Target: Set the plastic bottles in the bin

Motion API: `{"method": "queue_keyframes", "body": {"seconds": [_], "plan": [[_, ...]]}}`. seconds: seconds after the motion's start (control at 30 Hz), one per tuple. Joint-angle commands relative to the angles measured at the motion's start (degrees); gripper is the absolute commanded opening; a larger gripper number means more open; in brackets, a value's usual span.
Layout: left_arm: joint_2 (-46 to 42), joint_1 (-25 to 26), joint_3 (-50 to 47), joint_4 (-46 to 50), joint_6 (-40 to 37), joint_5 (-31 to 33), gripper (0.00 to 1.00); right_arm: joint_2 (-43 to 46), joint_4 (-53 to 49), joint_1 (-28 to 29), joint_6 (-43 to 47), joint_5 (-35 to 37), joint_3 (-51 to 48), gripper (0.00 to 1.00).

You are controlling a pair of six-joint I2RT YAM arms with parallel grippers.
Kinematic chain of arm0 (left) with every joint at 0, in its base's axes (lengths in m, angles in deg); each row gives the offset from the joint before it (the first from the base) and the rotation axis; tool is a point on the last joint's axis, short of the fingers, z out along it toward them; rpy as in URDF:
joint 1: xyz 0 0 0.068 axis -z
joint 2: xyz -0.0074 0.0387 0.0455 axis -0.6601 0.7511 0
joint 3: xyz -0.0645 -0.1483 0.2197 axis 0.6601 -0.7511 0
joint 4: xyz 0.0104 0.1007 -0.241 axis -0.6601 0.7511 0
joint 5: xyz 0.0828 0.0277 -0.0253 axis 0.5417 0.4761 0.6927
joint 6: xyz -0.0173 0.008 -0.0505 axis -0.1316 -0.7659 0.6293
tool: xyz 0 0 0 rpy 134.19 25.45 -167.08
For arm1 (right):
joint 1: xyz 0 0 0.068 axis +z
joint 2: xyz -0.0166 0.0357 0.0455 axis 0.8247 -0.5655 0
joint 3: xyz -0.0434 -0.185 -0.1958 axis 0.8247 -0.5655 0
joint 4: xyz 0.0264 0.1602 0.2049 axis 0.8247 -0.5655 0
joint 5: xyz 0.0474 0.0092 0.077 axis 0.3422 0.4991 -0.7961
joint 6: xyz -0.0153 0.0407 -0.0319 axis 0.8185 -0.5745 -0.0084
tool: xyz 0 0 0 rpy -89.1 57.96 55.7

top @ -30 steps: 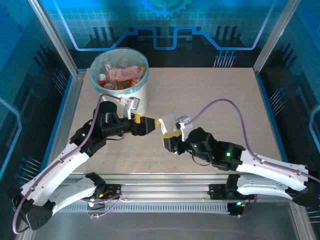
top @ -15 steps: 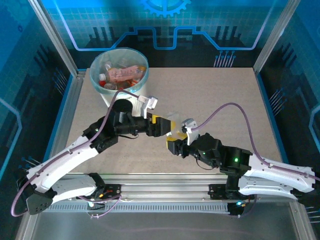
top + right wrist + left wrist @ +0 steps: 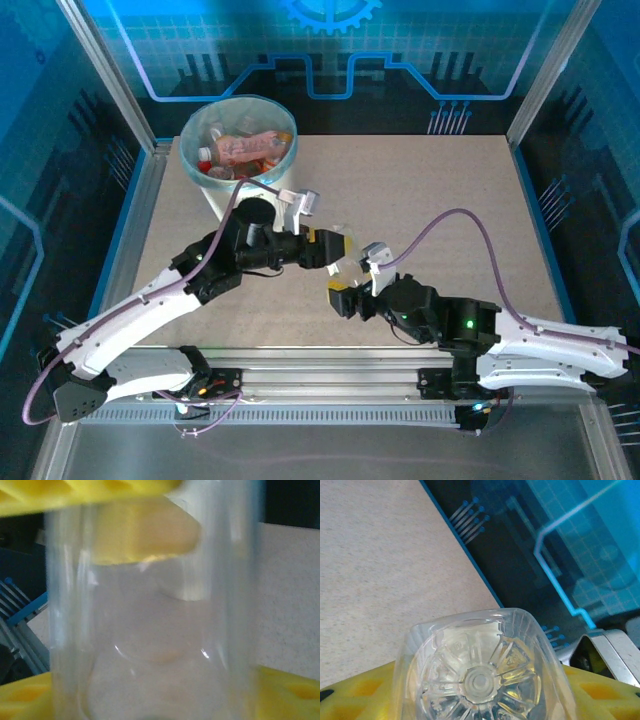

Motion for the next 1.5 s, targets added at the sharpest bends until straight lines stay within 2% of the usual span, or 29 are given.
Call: {"method": "queue_keyframes", "body": {"seconds": [0.0,0.07,0.13,0.4,0.5,0.6,0.77,0.87,1.0,1.3,1.47], "plan": [[-0.14,-0.28,4.27,4.37,-3.02,7.43,0.46,0.66,-3.78,0.74,-1.73,7.33,2.58,0.95],[0.04,-0.94,7.84,7.0,-6.98,11.67,0.45,1.09,-5.4,0.78,-2.15,10.13,3.17,1.0],[0.95,-2.97,12.92,10.19,-11.3,14.09,0.44,1.59,-6.81,0.7,-2.3,12.6,3.58,1.0],[11.12,-22.35,37.32,24.51,-25.07,14.78,0.43,2.61,-9.68,-0.34,-0.65,16.41,4.29,1.0],[17.81,-27.66,46.61,30.4,-31.4,17.06,0.42,2.27,-9.64,-1.09,0.58,15.72,4.25,1.0],[22.68,-31.22,51.89,32.5,-35.94,18.56,0.42,1.34,-10.01,-1.72,2.66,15.13,7.16,1.0],[30.44,-31.93,59.87,37.35,-42.9,18.48,0.42,-0.76,-11.99,-2.05,4.96,14.75,10.33,1.0],[34.92,-30.48,64.5,41.51,-48.0,21.96,0.43,-1.6,-12.38,-2.13,5.08,13.77,10.93,1.0],[37.28,-28.53,64.5,41.98,-54.74,28.45,0.44,-2.13,-12.92,-2.19,3.99,13.39,10.5,1.0],[41.57,-27.6,66.65,48.58,-59.46,28.94,0.5,-2.66,-13.67,-2.26,3.07,14.77,10.3,1.0],[44.1,-27.26,68.49,51.43,-60.85,31.75,0.5,-3.17,-13.67,-2.43,4.18,14.95,11.06,0.99]]}}
